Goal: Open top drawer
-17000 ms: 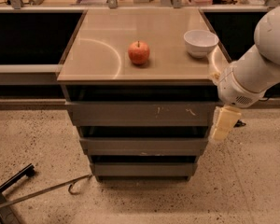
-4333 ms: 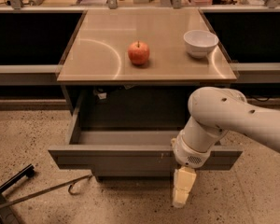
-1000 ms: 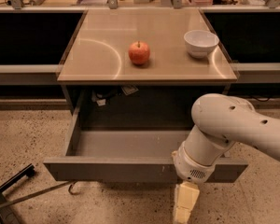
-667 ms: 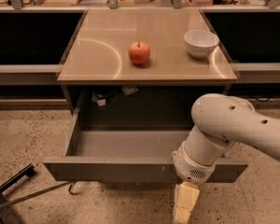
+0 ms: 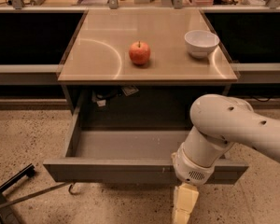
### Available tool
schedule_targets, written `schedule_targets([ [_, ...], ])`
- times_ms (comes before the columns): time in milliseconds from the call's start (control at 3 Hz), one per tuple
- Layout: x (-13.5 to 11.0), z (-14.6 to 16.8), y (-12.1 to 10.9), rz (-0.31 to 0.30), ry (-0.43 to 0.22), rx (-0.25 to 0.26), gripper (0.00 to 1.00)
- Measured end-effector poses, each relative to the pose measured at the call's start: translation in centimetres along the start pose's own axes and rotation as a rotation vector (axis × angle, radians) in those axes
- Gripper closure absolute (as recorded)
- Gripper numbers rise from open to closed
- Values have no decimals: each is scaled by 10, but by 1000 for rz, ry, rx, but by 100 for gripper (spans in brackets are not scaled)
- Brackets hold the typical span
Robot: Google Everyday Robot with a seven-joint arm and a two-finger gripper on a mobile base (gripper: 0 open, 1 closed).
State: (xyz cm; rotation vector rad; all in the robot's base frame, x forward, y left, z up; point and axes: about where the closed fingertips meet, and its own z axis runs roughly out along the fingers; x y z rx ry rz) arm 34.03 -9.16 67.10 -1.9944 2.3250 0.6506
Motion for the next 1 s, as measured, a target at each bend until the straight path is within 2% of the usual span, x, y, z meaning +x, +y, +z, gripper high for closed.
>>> schedule_targets([
  [1000, -4, -1, 11, 13, 0, -5, 0],
])
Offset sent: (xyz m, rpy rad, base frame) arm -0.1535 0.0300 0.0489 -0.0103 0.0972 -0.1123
